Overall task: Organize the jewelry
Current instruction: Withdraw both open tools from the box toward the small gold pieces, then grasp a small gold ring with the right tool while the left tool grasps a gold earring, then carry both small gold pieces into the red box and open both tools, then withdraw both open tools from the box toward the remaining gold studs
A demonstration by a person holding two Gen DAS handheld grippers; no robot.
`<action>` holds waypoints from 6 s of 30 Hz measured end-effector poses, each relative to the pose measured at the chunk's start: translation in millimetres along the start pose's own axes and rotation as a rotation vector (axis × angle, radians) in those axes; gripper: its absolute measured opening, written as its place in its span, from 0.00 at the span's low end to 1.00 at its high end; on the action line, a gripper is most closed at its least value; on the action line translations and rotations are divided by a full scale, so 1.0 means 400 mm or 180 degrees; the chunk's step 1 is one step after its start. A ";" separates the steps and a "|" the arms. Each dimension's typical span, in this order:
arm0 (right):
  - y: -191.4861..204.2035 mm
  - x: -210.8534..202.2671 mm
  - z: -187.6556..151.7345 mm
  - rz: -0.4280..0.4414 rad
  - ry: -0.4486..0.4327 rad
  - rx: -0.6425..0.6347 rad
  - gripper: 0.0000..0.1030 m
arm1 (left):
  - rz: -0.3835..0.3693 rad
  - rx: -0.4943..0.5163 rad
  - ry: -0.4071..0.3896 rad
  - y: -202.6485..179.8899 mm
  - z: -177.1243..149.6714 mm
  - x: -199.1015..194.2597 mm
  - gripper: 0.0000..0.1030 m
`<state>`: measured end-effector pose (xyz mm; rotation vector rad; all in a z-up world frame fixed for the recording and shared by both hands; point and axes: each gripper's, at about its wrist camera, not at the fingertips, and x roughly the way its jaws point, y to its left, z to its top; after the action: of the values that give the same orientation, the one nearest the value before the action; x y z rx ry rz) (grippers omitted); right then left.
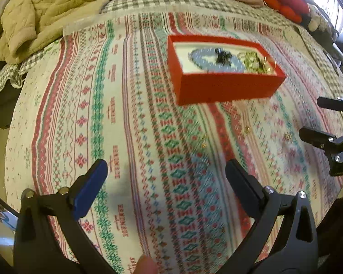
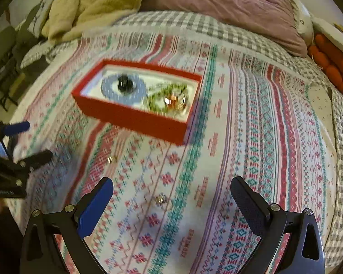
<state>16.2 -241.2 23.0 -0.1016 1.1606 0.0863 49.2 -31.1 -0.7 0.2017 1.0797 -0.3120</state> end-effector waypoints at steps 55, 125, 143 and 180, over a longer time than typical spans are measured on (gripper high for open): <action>0.007 0.098 -0.091 0.0405 -0.0106 -0.0321 0.18 | -0.0369 0.0338 -0.0077 -0.054 -0.049 0.063 0.65; 0.013 -0.004 0.183 0.0638 -0.0583 0.0301 0.19 | -0.0599 -0.0224 -0.0571 -0.048 0.191 0.010 0.03; 0.011 0.074 0.217 0.0665 -0.0402 0.0496 0.19 | -0.0489 -0.0235 -0.0534 -0.056 0.217 0.057 0.06; -0.015 -0.067 0.099 0.0280 -0.0459 0.0363 0.90 | 0.0066 -0.0063 -0.0278 -0.052 0.075 -0.042 0.99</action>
<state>42.3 -242.5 63.5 0.0560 1.0233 0.1035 59.7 -57.3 28.0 0.1799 0.9935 -0.2887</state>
